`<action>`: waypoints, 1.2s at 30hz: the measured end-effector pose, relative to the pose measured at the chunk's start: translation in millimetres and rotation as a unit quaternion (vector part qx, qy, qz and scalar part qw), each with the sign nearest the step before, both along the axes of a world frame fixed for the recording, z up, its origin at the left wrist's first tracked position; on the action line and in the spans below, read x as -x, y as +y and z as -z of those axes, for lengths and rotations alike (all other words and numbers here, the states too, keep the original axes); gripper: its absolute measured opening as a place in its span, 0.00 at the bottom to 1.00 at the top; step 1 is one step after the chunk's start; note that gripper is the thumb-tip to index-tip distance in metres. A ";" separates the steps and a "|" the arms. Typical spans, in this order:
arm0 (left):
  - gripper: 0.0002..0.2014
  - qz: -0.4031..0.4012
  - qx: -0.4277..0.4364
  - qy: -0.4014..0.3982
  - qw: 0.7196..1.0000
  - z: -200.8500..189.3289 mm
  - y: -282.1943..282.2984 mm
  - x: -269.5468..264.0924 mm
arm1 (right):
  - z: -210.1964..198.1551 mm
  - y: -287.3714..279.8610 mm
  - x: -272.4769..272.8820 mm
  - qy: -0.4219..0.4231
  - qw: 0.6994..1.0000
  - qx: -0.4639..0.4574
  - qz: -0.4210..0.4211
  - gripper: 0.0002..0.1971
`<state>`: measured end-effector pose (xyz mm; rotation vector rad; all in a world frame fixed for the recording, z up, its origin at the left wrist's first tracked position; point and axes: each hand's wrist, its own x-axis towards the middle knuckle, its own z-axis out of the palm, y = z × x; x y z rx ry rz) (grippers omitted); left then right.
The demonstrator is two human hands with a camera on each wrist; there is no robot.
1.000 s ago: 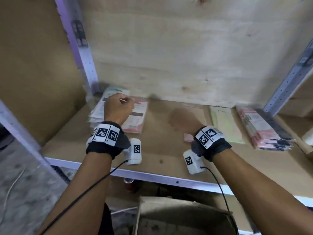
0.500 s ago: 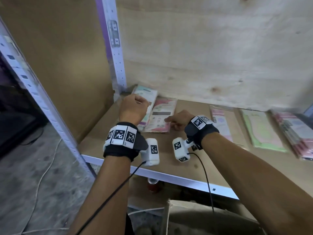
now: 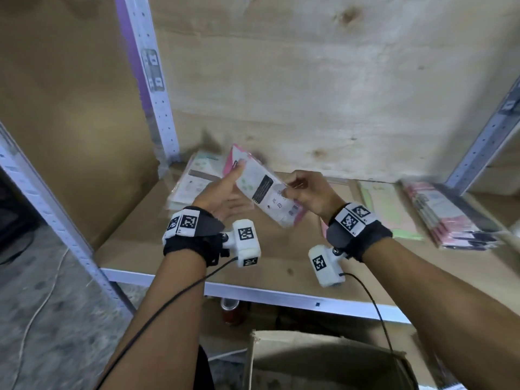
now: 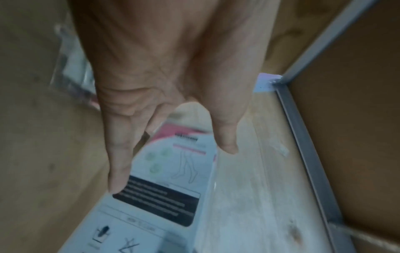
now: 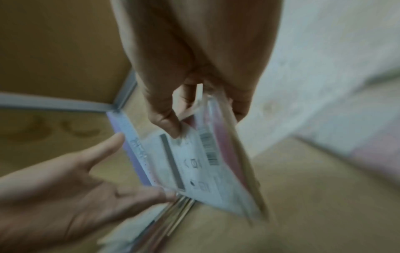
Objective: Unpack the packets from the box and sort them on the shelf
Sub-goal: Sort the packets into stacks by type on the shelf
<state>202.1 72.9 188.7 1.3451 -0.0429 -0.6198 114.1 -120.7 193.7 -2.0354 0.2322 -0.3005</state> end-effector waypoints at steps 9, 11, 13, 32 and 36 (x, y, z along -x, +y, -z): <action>0.04 -0.033 0.128 0.018 0.991 -4.4 -47.4 25.0 | -2.0 -30.3 66.8 -0.062 0.967 0.241 -0.054 0.14; 0.04 -0.033 0.104 -0.018 0.994 -1.2 -55.5 27.7 | 2.8 -38.2 73.8 -0.052 0.971 0.227 -0.059 0.17; 0.07 -0.035 0.080 -0.043 0.995 3.7 -63.1 29.5 | 7.5 -51.4 81.1 -0.036 0.972 0.226 -0.047 0.23; 0.17 -0.042 -0.113 -0.251 0.961 36.5 -120.5 20.1 | 30.7 -149.2 152.3 0.090 0.984 -0.146 -0.056 0.16; 0.21 0.038 -0.209 -0.355 0.911 40.1 -124.3 28.4 | 35.2 -157.8 162.5 0.118 0.983 -0.130 -0.046 0.17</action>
